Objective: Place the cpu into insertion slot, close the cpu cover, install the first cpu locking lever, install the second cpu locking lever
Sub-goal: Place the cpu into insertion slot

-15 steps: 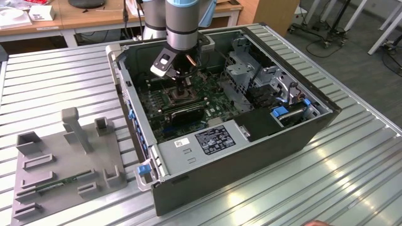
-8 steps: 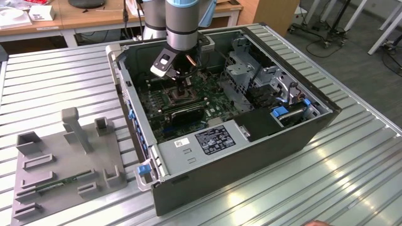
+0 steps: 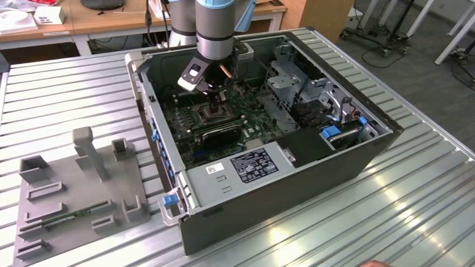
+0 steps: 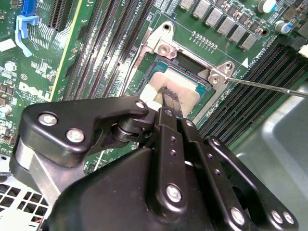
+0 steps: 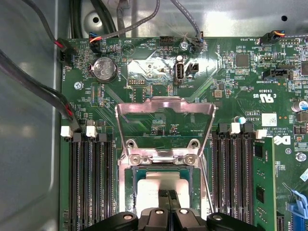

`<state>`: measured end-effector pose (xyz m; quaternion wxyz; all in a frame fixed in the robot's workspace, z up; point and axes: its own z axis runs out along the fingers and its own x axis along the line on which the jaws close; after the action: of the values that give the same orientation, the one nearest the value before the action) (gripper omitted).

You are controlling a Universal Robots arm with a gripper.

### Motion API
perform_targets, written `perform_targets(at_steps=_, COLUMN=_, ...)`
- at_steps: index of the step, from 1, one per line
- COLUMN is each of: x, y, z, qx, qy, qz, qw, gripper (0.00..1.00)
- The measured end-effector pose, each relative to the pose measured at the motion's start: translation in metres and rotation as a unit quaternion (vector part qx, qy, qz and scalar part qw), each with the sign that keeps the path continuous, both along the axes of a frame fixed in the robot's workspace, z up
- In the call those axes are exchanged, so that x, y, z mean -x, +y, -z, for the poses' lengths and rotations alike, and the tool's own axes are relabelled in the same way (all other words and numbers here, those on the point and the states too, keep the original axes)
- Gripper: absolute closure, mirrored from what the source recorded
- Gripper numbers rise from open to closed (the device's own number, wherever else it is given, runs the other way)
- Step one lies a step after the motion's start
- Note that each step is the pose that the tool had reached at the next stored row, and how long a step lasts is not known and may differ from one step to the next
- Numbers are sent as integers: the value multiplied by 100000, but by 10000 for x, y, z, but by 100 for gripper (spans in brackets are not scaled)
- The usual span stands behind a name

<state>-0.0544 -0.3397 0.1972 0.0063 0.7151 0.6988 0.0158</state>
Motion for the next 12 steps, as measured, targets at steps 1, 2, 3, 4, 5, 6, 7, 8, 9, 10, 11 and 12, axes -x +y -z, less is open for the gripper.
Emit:
perform_targets(at_steps=1, x=0, y=0, z=0, qx=-5, qy=-1, qz=2, qw=100000, gripper=89)
perform_targets(at_steps=2, x=0, y=0, z=0, qx=-4, qy=0, qz=0, qw=100000, gripper=89)
perform_targets(at_steps=3, x=0, y=0, z=0, qx=-1, qy=4, qz=0, qw=100000, gripper=89)
perform_targets(at_steps=4, x=0, y=0, z=0, qx=0, qy=4, qz=0, qw=100000, gripper=89)
perform_targets(at_steps=5, x=0, y=0, z=0, qx=-1, qy=4, qz=3, qw=100000, gripper=89)
perform_targets(at_steps=6, x=0, y=1, z=-2, qx=-7, qy=-2, qz=1, qw=100000, gripper=89)
perform_targets(at_steps=7, x=-1, y=2, z=-7, qx=-34, qy=-24, qz=7, qw=100000, gripper=89)
perform_targets(at_steps=8, x=-3, y=5, z=-13, qx=-103, qy=-71, qz=6, qw=100000, gripper=89)
perform_targets(at_steps=9, x=-4, y=6, z=-22, qx=-159, qy=-107, qz=2, qw=100000, gripper=89)
perform_targets(at_steps=10, x=-4, y=7, z=-35, qx=-147, qy=-89, qz=3, qw=100000, gripper=89)
perform_targets(at_steps=11, x=-3, y=6, z=-54, qx=-71, qy=-45, qz=2, qw=100000, gripper=89)
perform_targets(at_steps=12, x=-2, y=4, z=-72, qx=-56, qy=-37, qz=3, qw=100000, gripper=89)
